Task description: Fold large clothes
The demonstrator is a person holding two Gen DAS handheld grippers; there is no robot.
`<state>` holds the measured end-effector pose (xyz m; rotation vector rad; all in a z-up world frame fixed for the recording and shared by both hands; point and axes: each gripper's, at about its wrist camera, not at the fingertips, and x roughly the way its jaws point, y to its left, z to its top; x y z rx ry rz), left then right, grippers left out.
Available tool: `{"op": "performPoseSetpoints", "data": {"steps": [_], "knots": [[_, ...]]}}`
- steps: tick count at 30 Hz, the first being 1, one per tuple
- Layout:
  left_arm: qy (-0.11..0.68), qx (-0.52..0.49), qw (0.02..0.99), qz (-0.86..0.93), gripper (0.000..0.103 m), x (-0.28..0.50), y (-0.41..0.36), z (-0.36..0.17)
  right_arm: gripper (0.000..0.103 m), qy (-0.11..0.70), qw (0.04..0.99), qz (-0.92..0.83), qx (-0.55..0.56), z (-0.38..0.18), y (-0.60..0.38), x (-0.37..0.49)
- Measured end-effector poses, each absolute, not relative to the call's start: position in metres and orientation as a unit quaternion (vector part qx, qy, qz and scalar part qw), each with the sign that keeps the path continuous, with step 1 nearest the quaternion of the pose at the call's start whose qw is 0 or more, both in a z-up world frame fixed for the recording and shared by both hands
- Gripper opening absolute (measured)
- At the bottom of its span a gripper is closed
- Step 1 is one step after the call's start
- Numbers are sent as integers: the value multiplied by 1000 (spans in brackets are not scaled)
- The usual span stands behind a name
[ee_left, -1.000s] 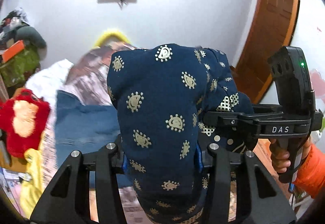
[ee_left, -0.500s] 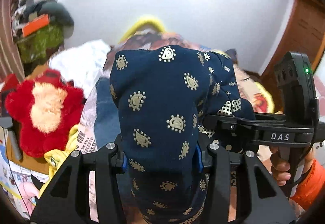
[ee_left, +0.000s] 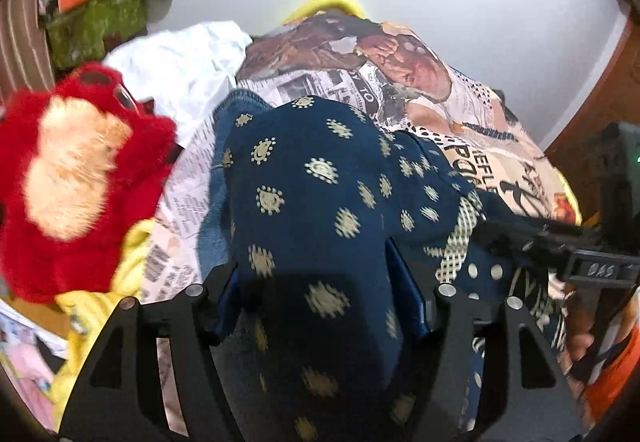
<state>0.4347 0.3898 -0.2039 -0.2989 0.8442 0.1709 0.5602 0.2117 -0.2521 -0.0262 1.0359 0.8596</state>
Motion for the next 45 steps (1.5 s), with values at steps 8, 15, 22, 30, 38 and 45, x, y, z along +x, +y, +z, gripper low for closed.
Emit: {"op": "performPoseSetpoints", "data": {"steps": [8, 15, 22, 30, 38, 45], "knots": [[385, -52, 916, 96, 71, 381, 345, -182, 70, 383, 822, 414, -82, -211, 193, 493], [399, -11, 911, 106, 80, 349, 322, -210, 75, 395, 825, 377, -144, -262, 189, 483], [407, -57, 906, 100, 81, 325, 323, -218, 81, 424, 819, 367, -122, -275, 136, 482], [396, -52, 908, 129, 80, 281, 295, -185, 81, 383, 846, 345, -134, -226, 85, 428], [260, -45, 954, 140, 80, 198, 241, -71, 81, 253, 883, 391, -58, -106, 46, 321], [127, -17, 982, 142, 80, 110, 186, 12, 81, 145, 895, 423, -2, -25, 6, 222]]}}
